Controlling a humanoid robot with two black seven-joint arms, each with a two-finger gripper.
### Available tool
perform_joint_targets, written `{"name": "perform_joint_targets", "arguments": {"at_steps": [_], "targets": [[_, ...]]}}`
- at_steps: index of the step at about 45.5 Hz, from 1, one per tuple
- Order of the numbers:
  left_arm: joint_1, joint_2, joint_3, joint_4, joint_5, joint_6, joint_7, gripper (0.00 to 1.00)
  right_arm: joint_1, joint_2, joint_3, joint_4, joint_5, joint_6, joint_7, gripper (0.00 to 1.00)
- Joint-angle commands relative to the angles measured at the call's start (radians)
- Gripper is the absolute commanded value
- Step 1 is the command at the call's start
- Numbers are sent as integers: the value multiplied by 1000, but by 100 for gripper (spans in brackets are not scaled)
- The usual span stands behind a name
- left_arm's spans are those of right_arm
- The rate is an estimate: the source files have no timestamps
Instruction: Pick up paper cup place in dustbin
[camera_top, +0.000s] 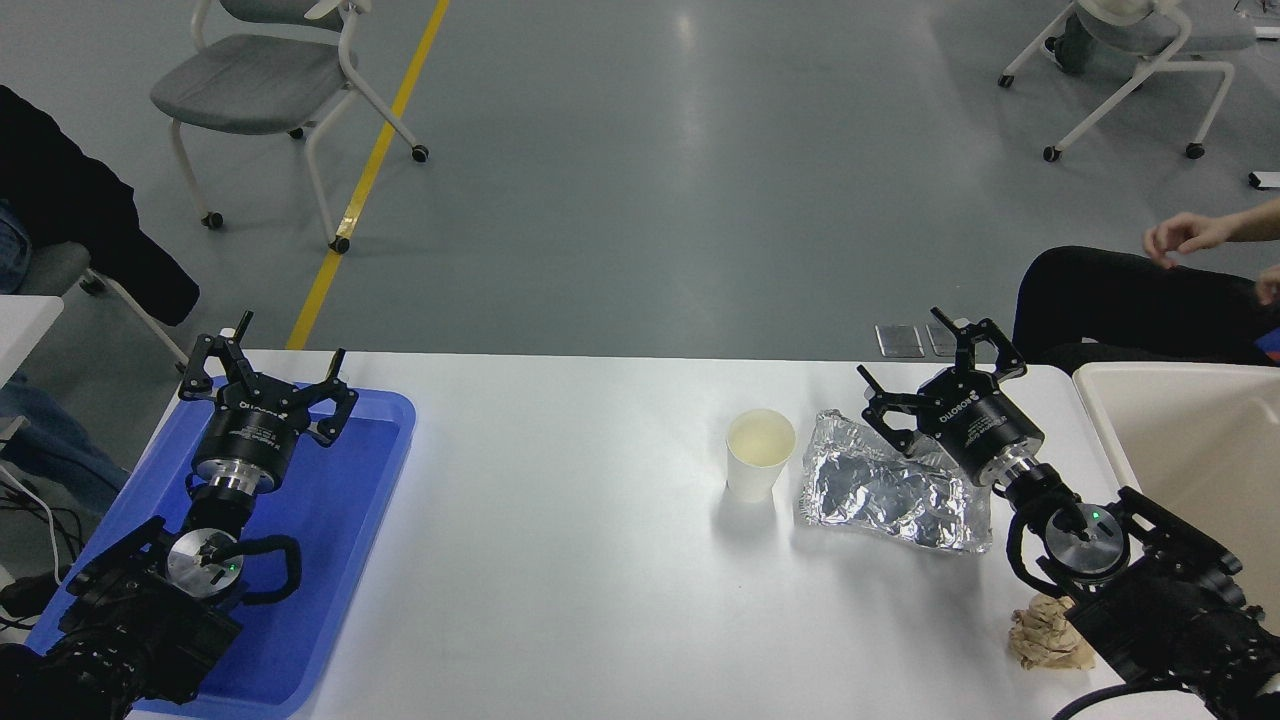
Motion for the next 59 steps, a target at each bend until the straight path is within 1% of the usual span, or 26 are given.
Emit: {"name": "perform_joint_targets", "arguments": {"at_steps": [1,11,18,26,29,35,37,45,48,53,56,59], "targets": [[0,0,-1,0,0,0,2,100,0,0,0,-1,-1,0,0,100],[-1,2,1,0,0,0,0,100,-1,0,0,1,-2,0,-2,100],[-1,2,1,0,0,0,0,100,6,0,0,2,-31,0,-2,100],[-1,2,1,0,0,0,0,100,48,-3,0,28,-122,-2,-3,100],[-1,2,1,3,0,0,0,100,65,-14,0,47,-137,-8,-8,100],[-1,2,1,0,0,0,0,100,103,-75,0,99,-166,-12,-9,100],[-1,2,-1,0,0,0,0,100,121,-84,3,105,-171,-18,-3,100],[-1,2,1,0,0,0,0,100,198,-114,0,134,-182,-31,-8,100],[-1,2,1,0,0,0,0,100,224,-143,-9,166,-223,-40,-9,100],[0,2,1,0,0,0,0,100,296,-178,-118,229,-327,-109,-9,100],[0,2,1,0,0,0,0,100,342,-222,-214,280,-352,-136,-9,100],[-1,2,1,0,0,0,0,100,410,-267,-329,326,-352,-149,-9,100]]}}
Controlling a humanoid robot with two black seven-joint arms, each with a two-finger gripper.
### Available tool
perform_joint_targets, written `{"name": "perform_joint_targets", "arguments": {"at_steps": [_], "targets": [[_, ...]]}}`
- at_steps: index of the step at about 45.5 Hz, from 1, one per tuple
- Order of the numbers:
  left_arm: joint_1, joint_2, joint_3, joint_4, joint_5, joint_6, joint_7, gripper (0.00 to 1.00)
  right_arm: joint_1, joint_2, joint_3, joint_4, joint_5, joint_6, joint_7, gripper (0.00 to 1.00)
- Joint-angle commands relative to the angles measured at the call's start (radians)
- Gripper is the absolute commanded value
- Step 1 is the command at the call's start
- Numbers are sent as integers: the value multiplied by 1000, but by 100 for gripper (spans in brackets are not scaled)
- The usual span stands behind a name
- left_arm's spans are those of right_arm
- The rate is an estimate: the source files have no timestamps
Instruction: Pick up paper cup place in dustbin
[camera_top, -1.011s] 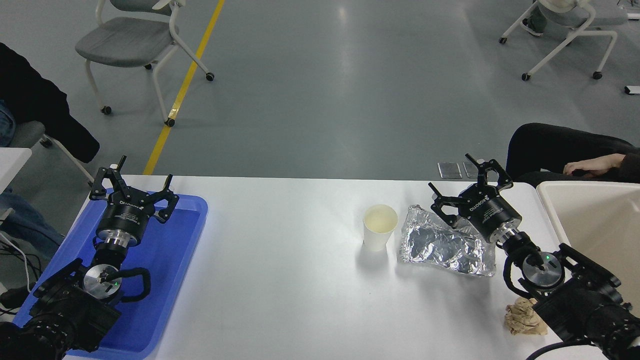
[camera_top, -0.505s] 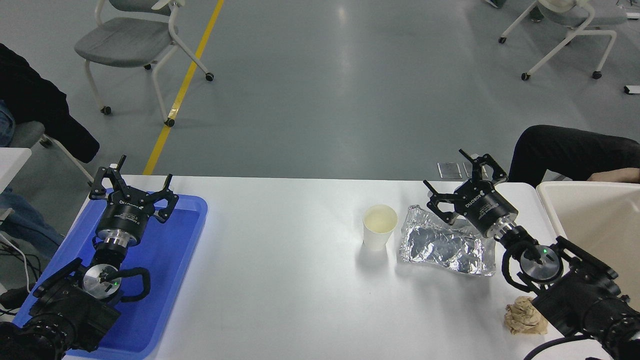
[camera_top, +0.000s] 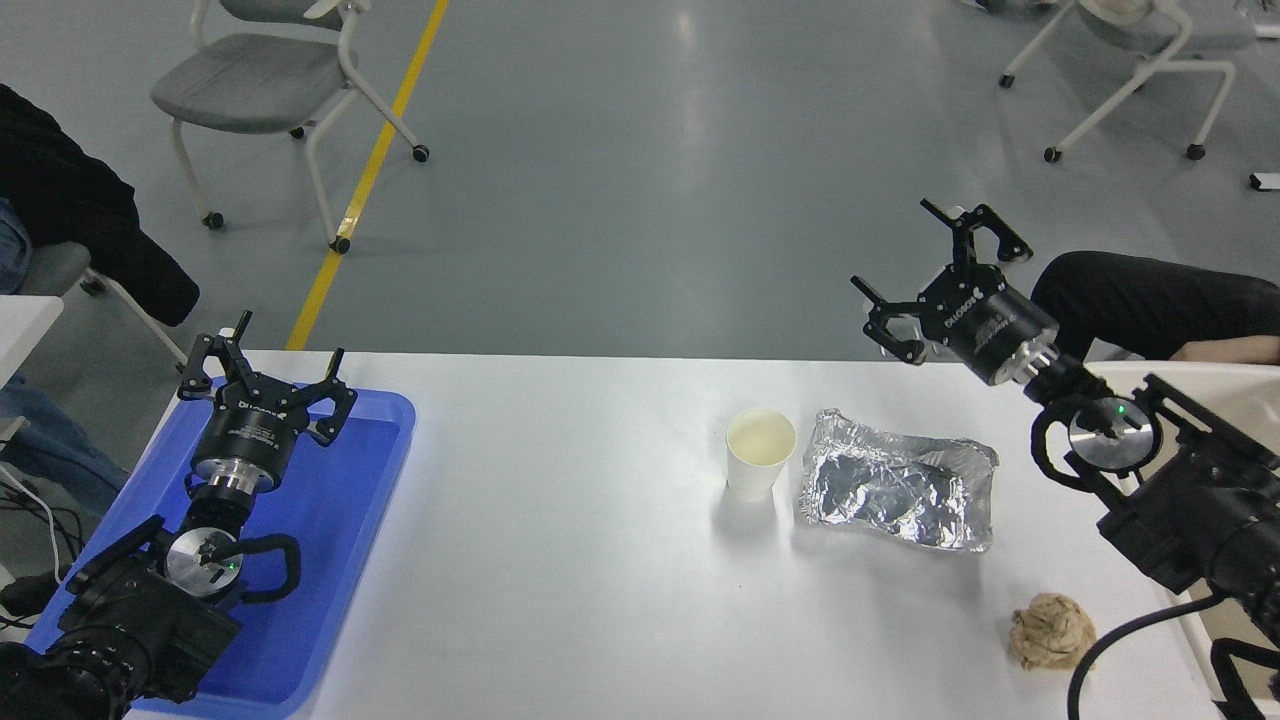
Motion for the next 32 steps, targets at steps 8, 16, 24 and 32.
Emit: {"name": "perform_joint_targets", "arguments": {"at_steps": [8,16,24,32], "targets": [[0,0,0,0,0,0,0,100,376,-223,-593,252,-86,-98,-1,100],[0,0,0,0,0,0,0,100,587,-289,-904,349,-72,-88,1,100],[0,0,0,0,0,0,0,100,740,-330,-1161,476,-90,-88,-2,100],[0,0,0,0,0,0,0,100,918,-340,-1346,610,-211,-87,-5,100]]}}
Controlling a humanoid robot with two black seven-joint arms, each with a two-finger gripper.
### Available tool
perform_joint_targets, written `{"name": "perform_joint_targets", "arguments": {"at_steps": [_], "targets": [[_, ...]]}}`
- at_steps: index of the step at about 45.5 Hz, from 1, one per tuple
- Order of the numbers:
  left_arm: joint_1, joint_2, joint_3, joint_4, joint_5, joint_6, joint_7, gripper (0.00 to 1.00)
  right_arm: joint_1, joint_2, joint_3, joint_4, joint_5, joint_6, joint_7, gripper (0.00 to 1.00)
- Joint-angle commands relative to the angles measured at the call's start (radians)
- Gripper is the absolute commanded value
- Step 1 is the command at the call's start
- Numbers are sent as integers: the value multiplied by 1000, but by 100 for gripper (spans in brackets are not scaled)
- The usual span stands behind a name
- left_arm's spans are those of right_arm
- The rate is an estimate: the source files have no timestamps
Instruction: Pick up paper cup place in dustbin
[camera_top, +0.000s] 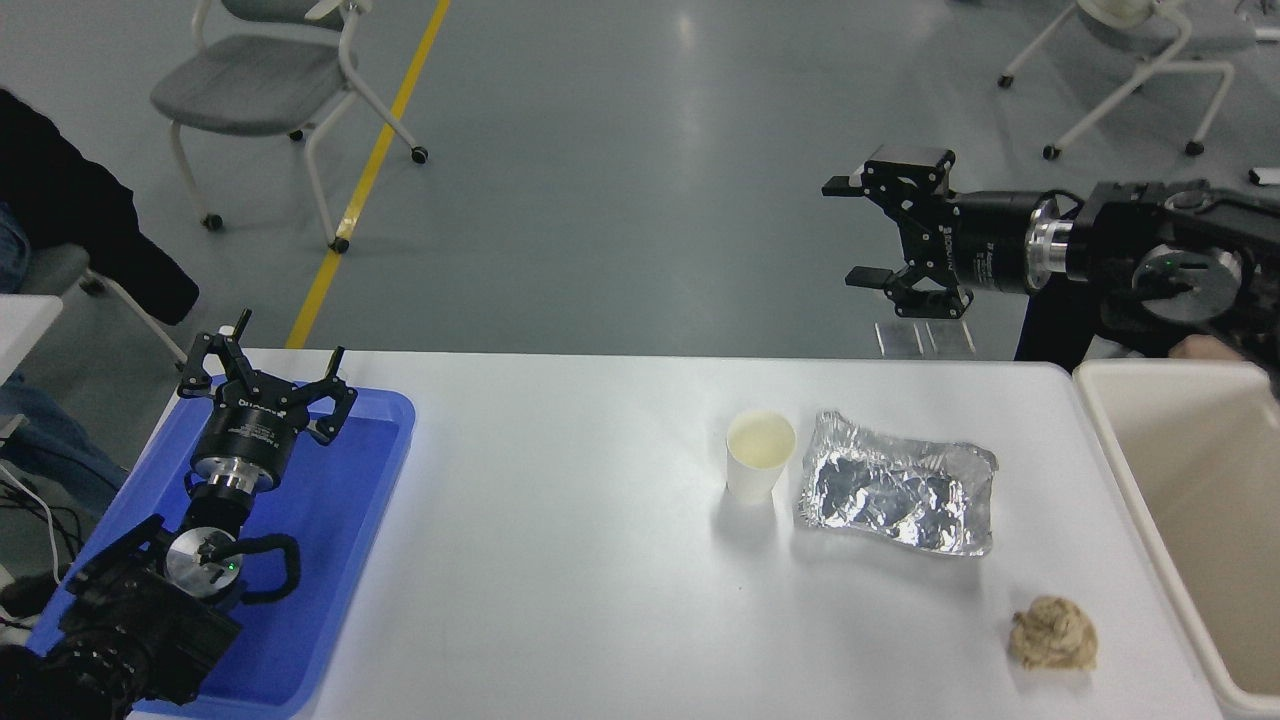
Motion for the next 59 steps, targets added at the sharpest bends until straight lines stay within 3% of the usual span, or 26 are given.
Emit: {"name": "perform_joint_targets", "arguments": {"at_steps": [1,8,18,28,34,59], "targets": [[0,0,0,0,0,0,0,100,256,-34,-316,184,-131,-2,-3,100],[-1,0,0,0,0,0,0,100,414,37,-533,263,-252,1,-5,100],[-1,2,-1,0,0,0,0,100,595,203,-811,354,-257,4,-5,100],[-1,2,-1,0,1,0,0,100,722,318,-932,438,-237,33,-5,100],[0,5,-1,0,0,0,0,100,785,373,-940,457,-108,82,-5,100],[2,6,-1,0,0,0,0,100,957,325,-1035,592,-57,202,-3,100]]}}
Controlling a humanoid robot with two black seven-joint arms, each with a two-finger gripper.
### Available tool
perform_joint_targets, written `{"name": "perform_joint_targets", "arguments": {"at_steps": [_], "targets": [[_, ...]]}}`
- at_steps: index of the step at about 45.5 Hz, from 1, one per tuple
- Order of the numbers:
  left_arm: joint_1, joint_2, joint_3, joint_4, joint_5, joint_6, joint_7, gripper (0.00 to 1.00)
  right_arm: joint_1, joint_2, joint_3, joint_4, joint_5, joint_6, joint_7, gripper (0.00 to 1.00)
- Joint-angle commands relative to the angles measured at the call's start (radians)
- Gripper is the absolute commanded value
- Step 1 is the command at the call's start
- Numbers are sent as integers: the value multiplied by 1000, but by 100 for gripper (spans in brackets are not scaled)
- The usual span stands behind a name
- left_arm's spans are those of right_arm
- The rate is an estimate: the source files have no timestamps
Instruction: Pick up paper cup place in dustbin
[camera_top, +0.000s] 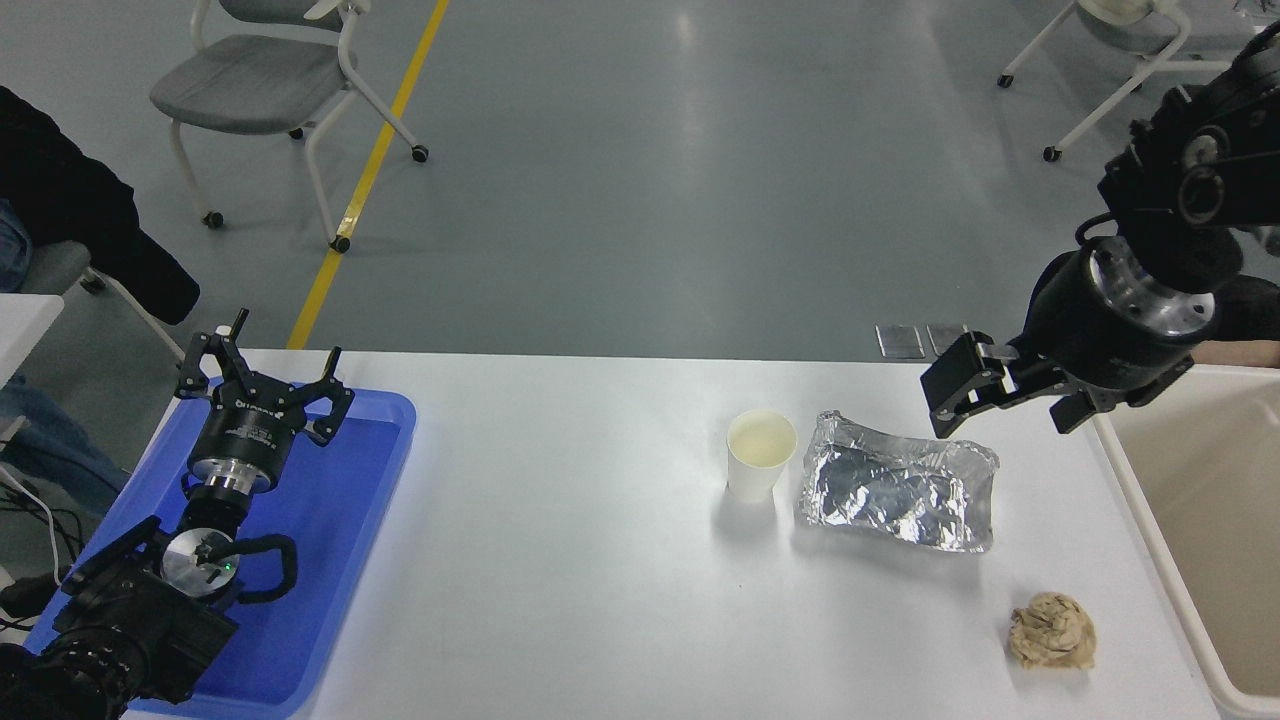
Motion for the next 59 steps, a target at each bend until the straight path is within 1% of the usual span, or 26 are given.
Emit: {"name": "perform_joint_targets", "arguments": {"at_steps": [1,10,18,23,27,36,49,54,59], "targets": [[-1,0,0,0,0,0,0,100,56,-28,-41,35,16,34,0,100],[-1,-1,0,0,0,0,0,100,56,-25,-38,34,14,31,0,100],[-3,-3,0,0,0,0,0,100,48,-54,-44,31,5,18,-1,100],[-3,-3,0,0,0,0,0,100,17,-48,-33,8,16,-44,-1,100],[-4,-4,0,3,0,0,0,100,-29,-19,-6,-26,19,-86,-1,100],[-6,-7,0,0,0,0,0,100,-184,34,123,-201,36,-126,-1,100],[-6,-7,1,0,0,0,0,100,-493,170,284,-487,54,-248,-1,100],[-6,-7,1,0,0,0,0,100,-619,196,355,-593,42,-296,-1,100],[-6,-6,1,0,0,0,0,100,-733,198,413,-659,27,-347,0,100]]}}
